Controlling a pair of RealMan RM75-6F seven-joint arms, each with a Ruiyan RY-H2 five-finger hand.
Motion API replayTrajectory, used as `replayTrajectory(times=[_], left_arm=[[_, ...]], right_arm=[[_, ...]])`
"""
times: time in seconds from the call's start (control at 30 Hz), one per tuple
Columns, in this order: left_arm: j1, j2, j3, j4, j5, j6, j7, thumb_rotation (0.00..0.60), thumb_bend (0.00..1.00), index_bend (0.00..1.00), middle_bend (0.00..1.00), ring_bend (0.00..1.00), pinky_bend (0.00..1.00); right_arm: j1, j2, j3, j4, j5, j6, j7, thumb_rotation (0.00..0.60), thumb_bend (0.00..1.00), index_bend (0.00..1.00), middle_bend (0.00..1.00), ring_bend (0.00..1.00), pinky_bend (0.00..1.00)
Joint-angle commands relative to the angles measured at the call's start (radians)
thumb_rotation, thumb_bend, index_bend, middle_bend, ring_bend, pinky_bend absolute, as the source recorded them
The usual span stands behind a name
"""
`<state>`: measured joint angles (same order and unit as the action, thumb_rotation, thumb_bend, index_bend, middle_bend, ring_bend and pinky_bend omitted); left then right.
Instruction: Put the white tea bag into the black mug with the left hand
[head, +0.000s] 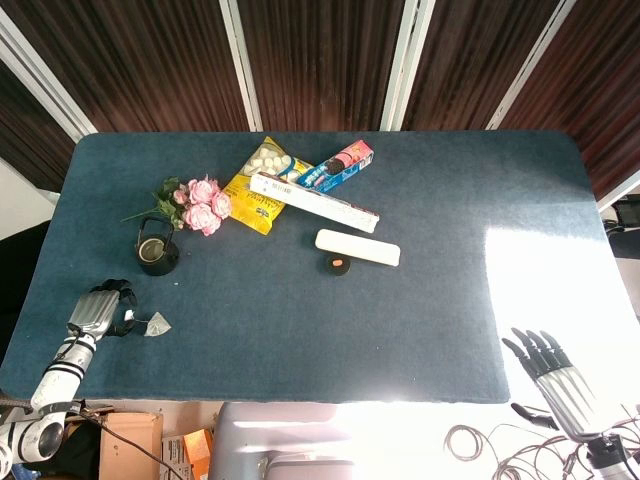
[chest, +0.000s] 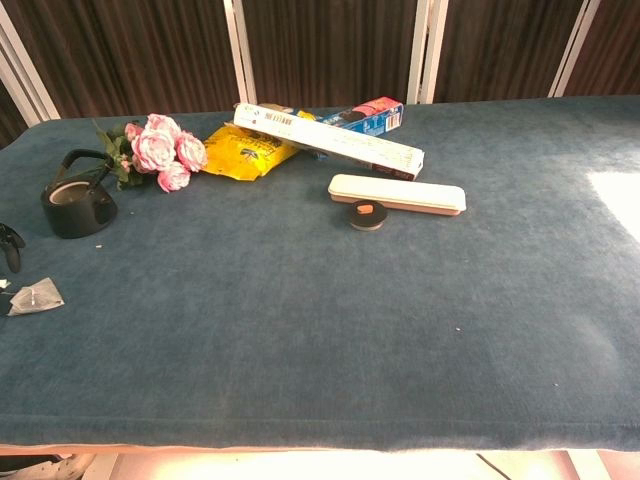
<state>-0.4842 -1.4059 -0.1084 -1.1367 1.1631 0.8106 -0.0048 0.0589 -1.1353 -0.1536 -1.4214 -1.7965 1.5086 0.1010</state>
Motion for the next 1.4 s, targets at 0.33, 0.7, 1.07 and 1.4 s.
replayTrajectory(times=[0.33, 0.7, 1.07, 1.4], left_arm=[[-0.014, -0.012, -0.002, 0.013, -0.028, -0.040, -0.008, 0.600, 0.33, 0.47, 0.20, 0.11, 0.22], [-0.021, -0.015, 0.001, 0.029, -0.040, -0.060, -0.009, 0.600, 0.33, 0.53, 0.20, 0.11, 0.22], [-0.025, -0.009, 0.009, 0.037, -0.049, -0.083, -0.008, 0.600, 0.34, 0.55, 0.20, 0.11, 0.22], [-0.028, -0.018, 0.019, 0.062, -0.037, -0.097, -0.019, 0.600, 0.36, 0.57, 0.20, 0.11, 0.22]], right_arm=[[-0.003, 0.004, 0.001, -0.001, -0.001, 0.010, 0.006, 0.600, 0.11, 0.00, 0.00, 0.00, 0.00], [-0.001, 0.005, 0.002, -0.007, 0.006, -0.003, -0.002, 0.600, 0.11, 0.00, 0.00, 0.00, 0.00], [-0.002, 0.006, 0.003, -0.010, 0.007, -0.003, -0.004, 0.600, 0.11, 0.00, 0.00, 0.00, 0.00], [-0.001, 0.007, 0.003, -0.011, 0.008, -0.007, -0.005, 0.600, 0.11, 0.00, 0.00, 0.00, 0.00]])
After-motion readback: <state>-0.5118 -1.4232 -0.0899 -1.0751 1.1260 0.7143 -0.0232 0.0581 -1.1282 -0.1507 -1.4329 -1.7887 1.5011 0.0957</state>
